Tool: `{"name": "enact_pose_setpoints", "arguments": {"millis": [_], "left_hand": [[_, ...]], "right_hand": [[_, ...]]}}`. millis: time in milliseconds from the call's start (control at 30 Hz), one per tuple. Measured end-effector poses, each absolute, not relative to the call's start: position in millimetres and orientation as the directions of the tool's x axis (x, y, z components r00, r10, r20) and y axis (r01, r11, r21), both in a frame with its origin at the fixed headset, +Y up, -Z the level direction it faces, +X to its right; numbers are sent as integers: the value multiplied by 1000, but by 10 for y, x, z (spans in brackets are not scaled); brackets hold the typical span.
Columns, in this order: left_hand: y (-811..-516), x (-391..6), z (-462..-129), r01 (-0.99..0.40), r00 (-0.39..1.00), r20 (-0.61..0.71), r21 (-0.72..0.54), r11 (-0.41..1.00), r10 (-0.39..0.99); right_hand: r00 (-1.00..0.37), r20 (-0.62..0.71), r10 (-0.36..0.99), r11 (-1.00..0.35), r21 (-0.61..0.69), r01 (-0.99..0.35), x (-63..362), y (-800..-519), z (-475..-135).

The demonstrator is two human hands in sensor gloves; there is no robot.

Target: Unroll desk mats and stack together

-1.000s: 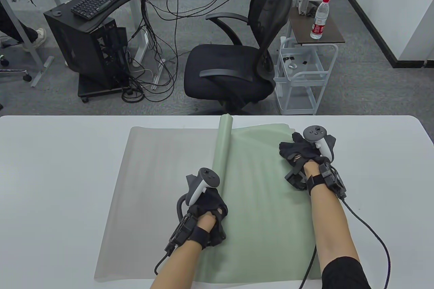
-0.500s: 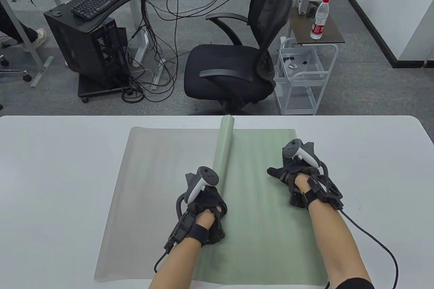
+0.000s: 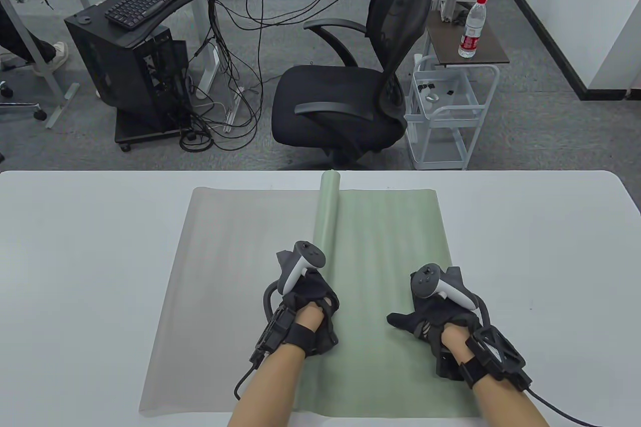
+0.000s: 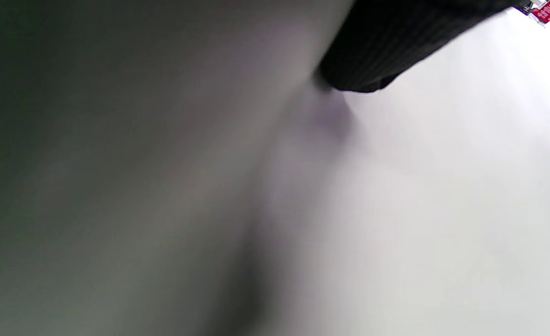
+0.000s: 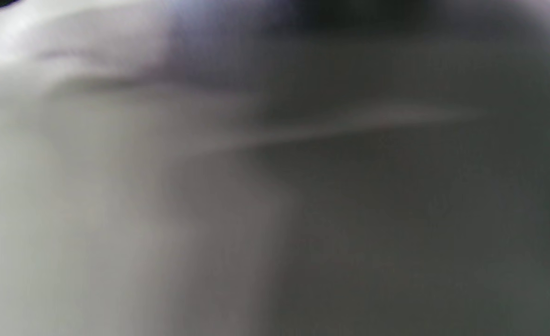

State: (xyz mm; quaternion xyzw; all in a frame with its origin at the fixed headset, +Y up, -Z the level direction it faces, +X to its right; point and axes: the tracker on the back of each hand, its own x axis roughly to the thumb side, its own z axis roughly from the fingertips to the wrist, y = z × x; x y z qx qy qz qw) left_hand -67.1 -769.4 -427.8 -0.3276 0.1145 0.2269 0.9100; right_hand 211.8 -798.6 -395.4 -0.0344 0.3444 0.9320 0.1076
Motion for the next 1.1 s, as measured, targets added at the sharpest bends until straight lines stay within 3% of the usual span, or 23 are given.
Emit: {"name": "enact_pose_setpoints", "arguments": {"millis": [333, 400, 500, 600, 667, 900, 1100], "left_hand": [[-7715, -686, -4273, -516, 856, -349, -541, 664, 381], [-7716, -777, -4284, -589, 805, -333, -552, 590, 492], [-7714, -1046, -4287, -805, 531, -450, -532, 262, 718], [-7672, -1229, -4282, -863, 344, -511, -502, 51, 788], [-7675, -1265, -4282, -889, 355, -528, -446, 103, 771], [-7812, -1214, -4288, -884, 266, -553, -466, -28, 790], [-7874, -1408, -4297, -902, 187, -582, -420, -96, 792]], "right_hand": [[-960, -189, 207, -729, 625, -281, 2221, -8150, -3964], [-955, -201, 218, -729, 617, -296, 2237, -8170, -3954], [-958, -211, 193, -710, 644, -285, 2226, -8172, -3971], [-956, -220, 192, -703, 649, -291, 2220, -8175, -3977], [-956, -222, 192, -701, 651, -292, 2221, -8169, -3973], [-957, -230, 178, -693, 661, -288, 2214, -8156, -3972], [-956, -233, 178, -691, 662, -290, 2211, -8154, -3972]]}}
